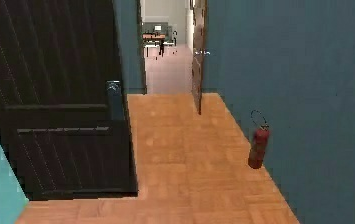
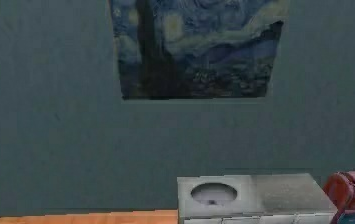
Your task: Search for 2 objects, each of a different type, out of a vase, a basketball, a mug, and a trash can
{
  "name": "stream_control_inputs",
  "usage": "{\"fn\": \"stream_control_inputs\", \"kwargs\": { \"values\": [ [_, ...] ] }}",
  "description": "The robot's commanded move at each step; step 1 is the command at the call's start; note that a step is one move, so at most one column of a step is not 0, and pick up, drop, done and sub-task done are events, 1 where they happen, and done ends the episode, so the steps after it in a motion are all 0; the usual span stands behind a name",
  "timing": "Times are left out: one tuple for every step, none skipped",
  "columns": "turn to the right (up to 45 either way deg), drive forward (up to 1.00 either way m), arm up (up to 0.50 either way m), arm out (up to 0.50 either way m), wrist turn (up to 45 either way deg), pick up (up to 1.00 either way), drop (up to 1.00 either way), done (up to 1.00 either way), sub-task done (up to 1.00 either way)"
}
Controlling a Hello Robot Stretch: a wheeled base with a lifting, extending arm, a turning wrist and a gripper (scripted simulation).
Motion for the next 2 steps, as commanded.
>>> {"fn": "stream_control_inputs", "kwargs": {
  "values": [
    [-21.0, 0.0, 0.0, 0.0, 0.0, 0.0, 0.0, 0.0, 0.0],
    [0.0, 0.05, 0.0, 0.0, 0.0, 0.0, 0.0, 0.0, 0.0]
  ]
}}
